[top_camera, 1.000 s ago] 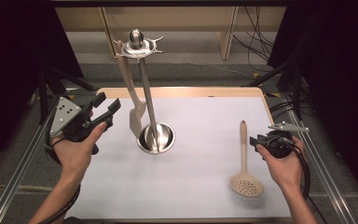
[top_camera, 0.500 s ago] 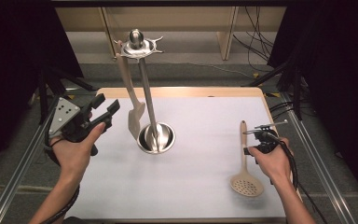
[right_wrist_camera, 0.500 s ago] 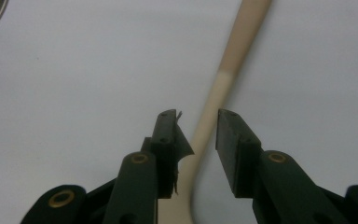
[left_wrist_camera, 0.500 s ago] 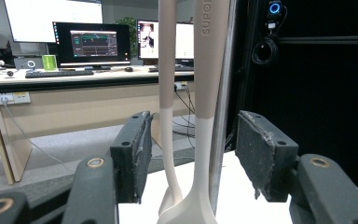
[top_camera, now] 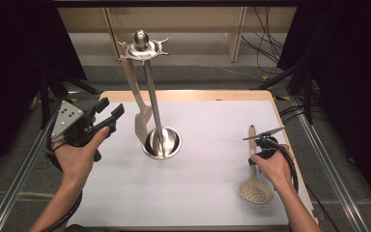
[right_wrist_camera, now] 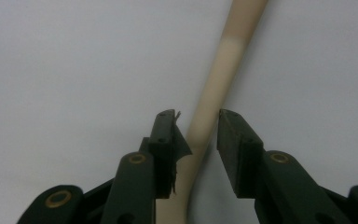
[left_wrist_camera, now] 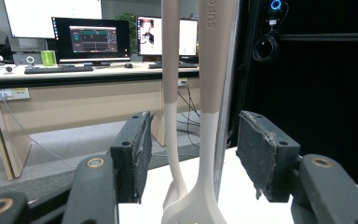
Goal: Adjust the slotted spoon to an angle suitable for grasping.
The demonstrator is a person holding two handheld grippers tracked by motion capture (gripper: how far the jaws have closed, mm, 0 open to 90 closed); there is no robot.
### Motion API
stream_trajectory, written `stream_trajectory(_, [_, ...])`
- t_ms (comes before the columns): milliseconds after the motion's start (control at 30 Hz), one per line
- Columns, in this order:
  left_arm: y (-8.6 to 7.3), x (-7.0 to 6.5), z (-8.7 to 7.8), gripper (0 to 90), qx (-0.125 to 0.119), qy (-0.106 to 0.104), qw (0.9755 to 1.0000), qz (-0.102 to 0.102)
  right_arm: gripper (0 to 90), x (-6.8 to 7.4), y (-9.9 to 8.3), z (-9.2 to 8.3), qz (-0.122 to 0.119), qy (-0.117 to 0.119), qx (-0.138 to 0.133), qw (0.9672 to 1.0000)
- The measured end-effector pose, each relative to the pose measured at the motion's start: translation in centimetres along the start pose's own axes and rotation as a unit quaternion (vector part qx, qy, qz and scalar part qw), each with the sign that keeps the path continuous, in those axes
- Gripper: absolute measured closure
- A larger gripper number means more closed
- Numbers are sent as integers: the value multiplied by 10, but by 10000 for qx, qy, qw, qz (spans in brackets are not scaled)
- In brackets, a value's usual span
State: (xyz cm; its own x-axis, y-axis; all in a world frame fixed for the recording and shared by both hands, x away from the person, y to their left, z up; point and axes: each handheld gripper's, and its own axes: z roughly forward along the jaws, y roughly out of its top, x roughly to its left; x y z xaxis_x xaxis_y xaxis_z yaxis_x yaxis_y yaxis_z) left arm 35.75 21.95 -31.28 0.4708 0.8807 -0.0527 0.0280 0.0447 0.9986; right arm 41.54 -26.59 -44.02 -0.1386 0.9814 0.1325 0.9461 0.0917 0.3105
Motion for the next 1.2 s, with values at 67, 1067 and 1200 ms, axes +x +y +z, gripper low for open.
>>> stream_trajectory(67, [0, 0, 0, 443, 13, -23, 10000, -20, 684, 0, 0, 2, 2, -19, 46, 10000])
stream_trajectory(1067, [-3, -1, 2, 441, 93, -113, 9999, -52, 714, 7, 3, 9, -206, -150, 590, 9979])
stream_trajectory(1200, [-3, 0, 2, 440, 108, -115, 9999, -50, 753, 9, 5, 13, -392, -251, 733, 9962])
